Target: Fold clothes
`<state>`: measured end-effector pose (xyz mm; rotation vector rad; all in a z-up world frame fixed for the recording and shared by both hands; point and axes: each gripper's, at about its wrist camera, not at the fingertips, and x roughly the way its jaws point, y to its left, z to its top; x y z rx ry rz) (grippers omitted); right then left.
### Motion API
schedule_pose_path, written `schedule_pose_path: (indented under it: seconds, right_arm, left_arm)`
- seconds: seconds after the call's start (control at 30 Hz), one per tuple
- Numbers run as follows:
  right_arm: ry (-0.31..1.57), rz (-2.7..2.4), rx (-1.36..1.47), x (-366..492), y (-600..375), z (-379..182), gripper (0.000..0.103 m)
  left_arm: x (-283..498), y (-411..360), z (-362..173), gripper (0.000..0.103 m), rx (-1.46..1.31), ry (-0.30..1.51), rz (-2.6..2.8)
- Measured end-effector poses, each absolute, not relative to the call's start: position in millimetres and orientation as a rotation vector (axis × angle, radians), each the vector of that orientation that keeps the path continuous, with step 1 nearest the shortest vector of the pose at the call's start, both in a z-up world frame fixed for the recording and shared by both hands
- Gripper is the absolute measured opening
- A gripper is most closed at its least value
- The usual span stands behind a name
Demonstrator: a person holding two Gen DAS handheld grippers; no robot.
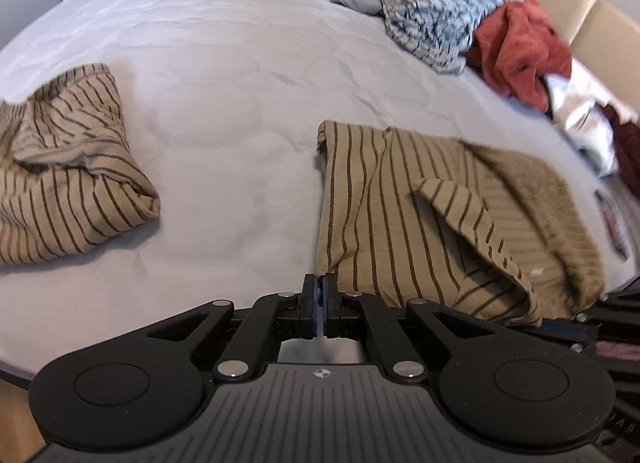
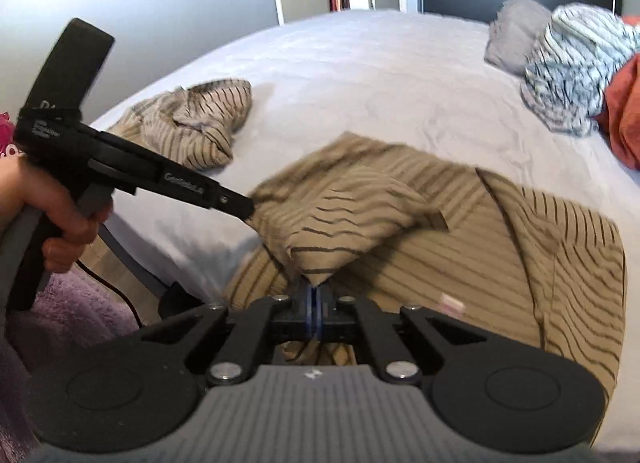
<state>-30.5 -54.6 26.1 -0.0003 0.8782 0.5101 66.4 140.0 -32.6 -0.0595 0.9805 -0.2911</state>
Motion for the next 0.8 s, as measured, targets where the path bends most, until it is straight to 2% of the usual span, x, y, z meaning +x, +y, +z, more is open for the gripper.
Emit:
schedule_pose_path:
  seconds: [0.3,0.4,0.43,0.47,0.5,0.53,0.57,0.8]
  right_arm:
    - [1.032,0.54,0.031,-26,-59,-3,0.008]
    - [1.032,0.536,0.043,-31,-70,2,0.011]
    - [1.019,0.536,0.045,-33,-76,6,0.024]
    - [0.992,0.528,0.044,-35,-82,12,0.048]
    - [0.965,0.52,0.044,-37,-88,17,0.054]
    - [0.938,0.511,0.043,-40,-94,23,0.054]
    - [0.909,0.487,0.037,-41,-101,30,0.054]
    - [0.799,0.234,0.079,-24,-169,39,0.051]
  left_arm:
    - [61,145,-28,0.004,-0.08,0.982,-0.304]
    - [54,143,-17,0.018,-0.066,0.942,-0.308]
    - [51,141,-13,0.024,-0.057,0.925,-0.311]
    - [48,137,-8,0.031,-0.042,0.902,-0.319]
    - [45,133,-4,0.036,-0.028,0.882,-0.335]
    - [42,128,0,0.042,-0.014,0.863,-0.352]
    - [40,122,3,0.043,-0.007,0.843,-0.376]
    - [36,73,6,0.044,0.047,0.794,-0.471]
